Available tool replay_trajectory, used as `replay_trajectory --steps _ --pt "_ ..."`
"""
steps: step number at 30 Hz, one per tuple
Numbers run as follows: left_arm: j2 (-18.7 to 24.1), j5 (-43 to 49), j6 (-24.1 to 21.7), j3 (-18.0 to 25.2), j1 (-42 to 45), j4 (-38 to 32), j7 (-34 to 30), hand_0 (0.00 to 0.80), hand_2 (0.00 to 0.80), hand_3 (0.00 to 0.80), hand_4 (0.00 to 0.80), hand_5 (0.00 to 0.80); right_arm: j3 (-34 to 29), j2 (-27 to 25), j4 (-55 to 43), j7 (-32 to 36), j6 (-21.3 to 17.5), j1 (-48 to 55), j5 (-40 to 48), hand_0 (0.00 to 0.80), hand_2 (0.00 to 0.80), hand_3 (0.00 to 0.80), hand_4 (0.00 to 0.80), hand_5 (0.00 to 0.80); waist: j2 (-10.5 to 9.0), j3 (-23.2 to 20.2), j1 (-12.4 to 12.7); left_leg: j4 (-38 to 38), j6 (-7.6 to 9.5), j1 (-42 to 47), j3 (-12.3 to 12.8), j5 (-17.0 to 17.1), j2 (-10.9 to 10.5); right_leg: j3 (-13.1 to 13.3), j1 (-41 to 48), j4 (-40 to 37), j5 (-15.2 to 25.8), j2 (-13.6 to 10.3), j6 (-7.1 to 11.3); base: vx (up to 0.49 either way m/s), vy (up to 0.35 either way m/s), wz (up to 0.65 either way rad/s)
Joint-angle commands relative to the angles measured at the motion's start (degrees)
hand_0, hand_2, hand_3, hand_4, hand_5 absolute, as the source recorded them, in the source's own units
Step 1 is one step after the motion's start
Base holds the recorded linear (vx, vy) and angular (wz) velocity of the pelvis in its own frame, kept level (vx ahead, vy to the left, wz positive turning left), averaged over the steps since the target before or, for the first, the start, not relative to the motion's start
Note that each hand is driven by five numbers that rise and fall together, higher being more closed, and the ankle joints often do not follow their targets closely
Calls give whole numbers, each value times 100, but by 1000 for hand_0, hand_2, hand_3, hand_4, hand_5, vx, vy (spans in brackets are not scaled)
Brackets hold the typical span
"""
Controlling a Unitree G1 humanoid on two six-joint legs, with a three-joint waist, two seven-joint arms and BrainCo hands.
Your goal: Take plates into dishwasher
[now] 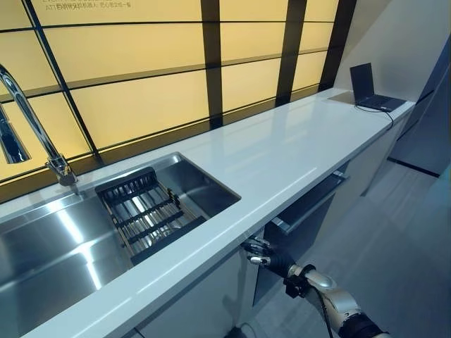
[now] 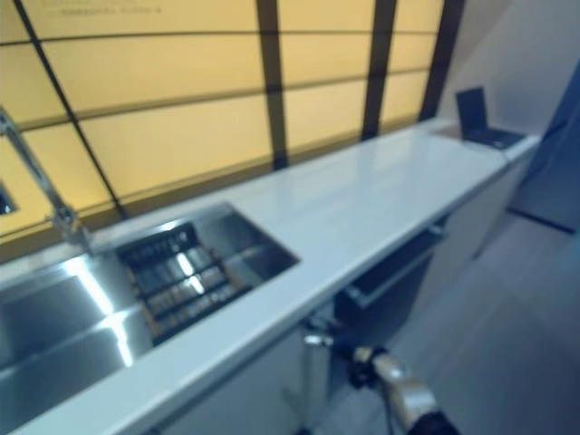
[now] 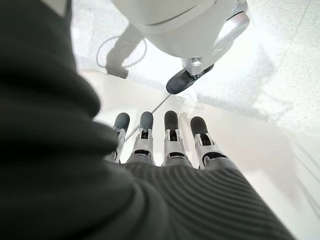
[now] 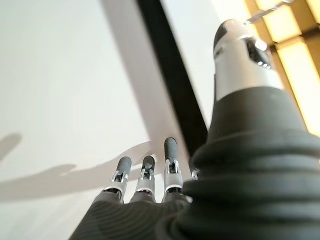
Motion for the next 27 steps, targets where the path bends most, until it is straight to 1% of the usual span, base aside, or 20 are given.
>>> replay_trajectory --steps 1,3,4,6,7,8,9,10,11,12,13,14,15,16,18,19,20,23,25,27 --pt "281 -223 -89 230 -486 2 287 0 0 0 0 0 5 -341 -216 -534 -464 -262 -925 0 0 0 0 0 -244 331 247 93 260 -108 236 -231 -224 -41 -280 1602 -1197 216 -660 -36 -110 21" --pt "281 -380 -143 378 -374 -28 427 0 0 0 0 0 -43 -470 -232 -740 -485 -145 -1265 0 0 0 0 0 -246 372 268 155 109 -192 246 -82 -135 -56 -190 1575 -1185 308 -721 16 -97 27" --pt "266 -401 -260 517 -253 -66 498 0 0 0 0 0 -72 -577 -225 -864 -624 -65 -1749 0 0 0 0 0 -224 416 292 205 -1 -296 235 47 -67 -16 -96 1501 -1151 374 -744 11 -62 35" --pt "235 -482 -446 669 -87 -139 625 0 0 0 0 0 -44 -750 -262 -1070 -757 -18 -2243 0 0 0 0 0 -177 477 328 261 -99 -427 131 230 -11 86 -13 1356 -1085 461 -763 -28 -37 35" --pt "222 -502 -464 719 -36 -174 633 0 0 0 0 0 -38 -795 -270 -1121 -797 -9 -2376 0 0 0 0 0 -167 490 341 256 -104 -441 78 240 -17 126 1 1298 -1058 479 -767 -86 -29 30" --pt "188 -681 -560 938 154 -240 685 0 0 0 0 0 -35 -931 -305 -1249 -981 81 -2870 0 0 0 0 0 -161 497 370 297 -81 -472 47 156 -42 201 51 1068 -985 498 -764 -118 -11 20" --pt "175 -737 -611 1035 225 -239 697 0 0 0 0 0 -54 -972 -336 -1304 -1057 176 -3058 0 0 0 0 0 -179 480 357 402 -51 -475 116 66 -58 202 54 971 -949 486 -762 -179 1 15" --pt "155 -775 -667 1193 344 -244 721 0 0 0 0 0 -142 -1015 -402 -1367 -1171 437 -3248 0 0 0 0 0 -235 437 317 678 21 -473 272 -116 -84 148 56 843 -887 439 -771 -126 18 8" --pt "151 -783 -673 1211 362 -246 731 0 0 0 0 0 -157 -1018 -408 -1375 -1190 479 -3272 0 0 0 0 0 -245 428 312 721 35 -474 293 -153 -90 137 54 829 -878 428 -770 -109 -5 19" --pt "127 -830 -717 1419 530 -281 778 0 0 0 0 0 -297 -1056 -429 -1530 -1448 876 -3550 0 0 0 0 0 -380 383 252 1302 103 -375 453 -592 -188 108 70 716 -863 319 -754 -83 -9 36" --pt "117 -861 -773 1531 633 -304 817 0 0 0 0 0 -370 -1075 -390 -1605 -1574 1111 -3688 0 0 0 0 0 -434 364 237 1593 161 -345 512 -738 -223 54 56 657 -797 275 -750 -87 -10 50" --pt "115 -892 -792 1563 667 -315 840 0 0 0 0 0 -385 -1078 -375 -1628 -1607 1181 -3694 0 0 0 0 0 -446 354 233 1680 178 -341 518 -786 -230 37 52 641 -776 265 -746 -121 8 74" --pt "104 -940 -831 1750 788 -328 883 0 0 0 0 0 -470 -1046 -186 -1617 -1717 1439 -3575 0 0 0 0 0 -513 319 212 2064 237 -262 585 -960 -254 -39 15 545 -677 227 -737 -117 -4 69" --pt "108 -942 -887 1864 847 -285 896 0 0 0 0 0 -540 -981 33 -1655 -1750 1566 -3570 0 0 0 0 0 -557 299 203 2422 220 -233 608 -981 -228 -91 6 466 -629 231 -762 -134 0 55" --pt "107 -922 -1020 2048 962 -189 921 0 0 0 0 0 -628 -867 366 -1601 -1771 1752 -3436 0 0 0 0 0 -593 259 195 2714 167 -148 573 -980 -171 -172 -7 382 -558 243 -769 -76 18 32" --pt "110 -910 -1050 2087 995 -174 920 0 0 0 0 0 -661 -837 421 -1581 -1785 1805 -3428 0 0 0 0 0 -600 248 189 2765 154 -110 564 -984 -161 -190 -17 363 -538 243 -767 -77 70 98" --pt "94 -861 -1135 2210 1119 -123 908 0 0 0 0 0 -697 -712 633 -1527 -1715 2006 -3393 0 0 0 0 0 -621 209 187 2971 99 0 508 -978 -142 -249 -40 292 -472 240 -770 -63 70 98" --pt "67 -803 -1241 2328 1260 -63 855 0 0 0 0 0 -709 -576 817 -1414 -1686 2218 -3466 0 0 0 0 0 -614 143 174 3018 38 141 422 -977 -127 -326 -55 219 -406 245 -756 -81 147 61" --pt "41 -828 -1287 2382 1368 -38 801 0 0 0 0 0 -697 -518 984 -1303 -1586 2360 -3389 0 0 0 0 0 -591 66 166 3021 -4 317 350 -997 -149 -397 -109 166 -334 220 -727 -128 255 -6" --pt "-4 -796 -1351 2352 1439 22 728 0 0 0 0 0 -678 -448 1243 -1328 -1608 2443 -3375 0 0 0 0 0 -537 -15 156 2825 -24 583 292 -1036 -192 -472 -205 161 -269 194 -681 -209 351 24"
